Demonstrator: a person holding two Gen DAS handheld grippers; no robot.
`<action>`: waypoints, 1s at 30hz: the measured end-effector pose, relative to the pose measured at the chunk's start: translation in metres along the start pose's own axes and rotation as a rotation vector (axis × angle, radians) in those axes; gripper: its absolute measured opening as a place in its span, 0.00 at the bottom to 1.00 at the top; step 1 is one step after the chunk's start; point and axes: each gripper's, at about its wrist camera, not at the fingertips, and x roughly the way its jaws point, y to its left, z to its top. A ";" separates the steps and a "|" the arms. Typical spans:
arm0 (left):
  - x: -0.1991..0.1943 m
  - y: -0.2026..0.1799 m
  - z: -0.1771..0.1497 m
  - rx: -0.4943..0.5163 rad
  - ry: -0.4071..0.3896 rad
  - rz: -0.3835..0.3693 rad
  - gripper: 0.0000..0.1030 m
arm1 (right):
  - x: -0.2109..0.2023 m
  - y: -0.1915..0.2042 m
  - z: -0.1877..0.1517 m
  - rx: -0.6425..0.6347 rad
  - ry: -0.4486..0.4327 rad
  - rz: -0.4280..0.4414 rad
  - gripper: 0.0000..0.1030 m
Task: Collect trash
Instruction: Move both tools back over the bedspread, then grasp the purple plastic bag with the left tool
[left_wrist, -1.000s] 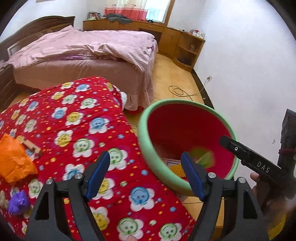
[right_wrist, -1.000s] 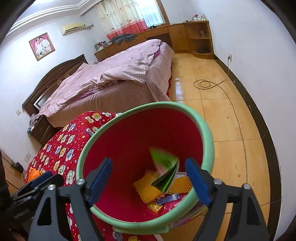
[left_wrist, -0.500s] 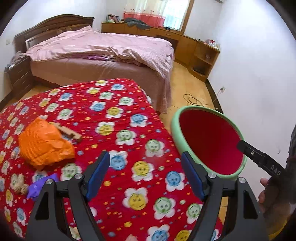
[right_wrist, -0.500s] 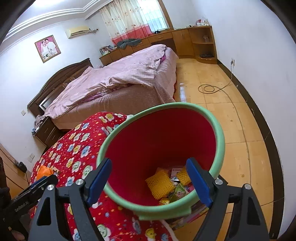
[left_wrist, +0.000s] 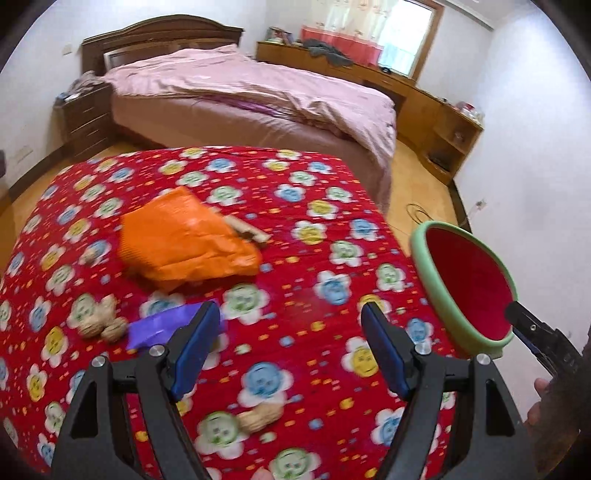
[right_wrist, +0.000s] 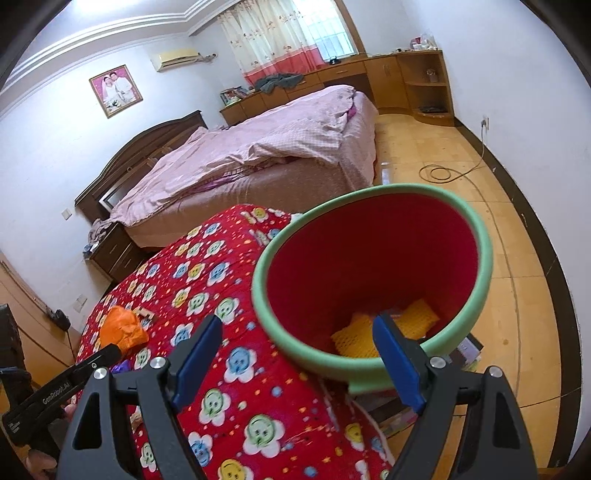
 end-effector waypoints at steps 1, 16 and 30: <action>-0.001 0.004 -0.001 -0.005 0.000 0.006 0.76 | 0.000 0.002 -0.002 -0.003 0.004 0.002 0.83; -0.004 0.052 -0.020 -0.077 -0.011 0.118 0.85 | 0.002 0.036 -0.030 -0.043 0.051 0.038 0.83; 0.015 0.062 -0.024 -0.103 0.006 0.114 0.91 | 0.016 0.045 -0.038 -0.060 0.086 0.034 0.83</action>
